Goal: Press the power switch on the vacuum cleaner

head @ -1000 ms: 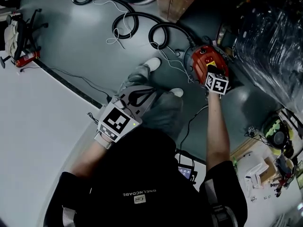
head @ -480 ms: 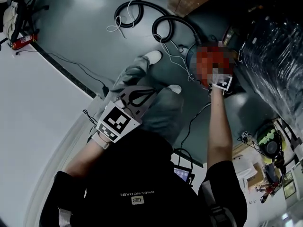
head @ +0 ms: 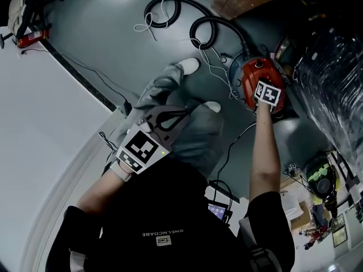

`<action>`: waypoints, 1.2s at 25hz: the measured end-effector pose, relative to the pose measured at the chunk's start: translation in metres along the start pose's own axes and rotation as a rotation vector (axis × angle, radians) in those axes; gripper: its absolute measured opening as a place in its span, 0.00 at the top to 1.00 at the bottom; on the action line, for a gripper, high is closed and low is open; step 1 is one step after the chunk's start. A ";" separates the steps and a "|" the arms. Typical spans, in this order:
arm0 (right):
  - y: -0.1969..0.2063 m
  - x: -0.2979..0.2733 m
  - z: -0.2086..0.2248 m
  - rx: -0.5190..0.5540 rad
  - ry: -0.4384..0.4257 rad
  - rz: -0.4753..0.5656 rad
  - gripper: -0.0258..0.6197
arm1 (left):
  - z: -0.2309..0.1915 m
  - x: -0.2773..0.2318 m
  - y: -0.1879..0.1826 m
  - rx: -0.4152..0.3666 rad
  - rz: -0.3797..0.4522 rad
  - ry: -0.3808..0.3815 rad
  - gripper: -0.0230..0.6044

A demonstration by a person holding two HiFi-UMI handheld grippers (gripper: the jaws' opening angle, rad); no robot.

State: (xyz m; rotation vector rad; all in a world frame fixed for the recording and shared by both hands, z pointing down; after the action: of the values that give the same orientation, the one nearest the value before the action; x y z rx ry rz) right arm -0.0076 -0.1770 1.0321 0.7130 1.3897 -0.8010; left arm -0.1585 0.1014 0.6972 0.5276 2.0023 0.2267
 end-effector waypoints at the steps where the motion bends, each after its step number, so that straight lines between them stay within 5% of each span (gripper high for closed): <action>1: 0.000 -0.001 -0.002 0.023 0.022 -0.012 0.91 | 0.000 -0.001 0.000 0.000 -0.001 0.001 0.94; 17: 0.005 0.013 -0.006 0.034 0.065 0.004 0.91 | 0.004 0.002 0.004 -0.003 -0.005 0.010 0.94; 30: 0.026 0.113 -0.013 -0.089 -0.006 0.094 0.91 | 0.037 0.021 -0.029 -0.100 -0.010 0.055 0.94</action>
State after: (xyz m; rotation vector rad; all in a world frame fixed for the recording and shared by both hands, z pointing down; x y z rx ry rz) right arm 0.0077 -0.1594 0.9182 0.7010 1.3674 -0.6633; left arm -0.1417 0.0832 0.6519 0.4512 2.0351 0.3369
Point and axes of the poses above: the fingertips, and each gripper's own axes: x backward along the fingers, z to its right, y out of its underside, the point moved 2 cm from there along x, backward along the fingers, and after that the axes turned 14 degrees about -z, right-handed, at the moved point
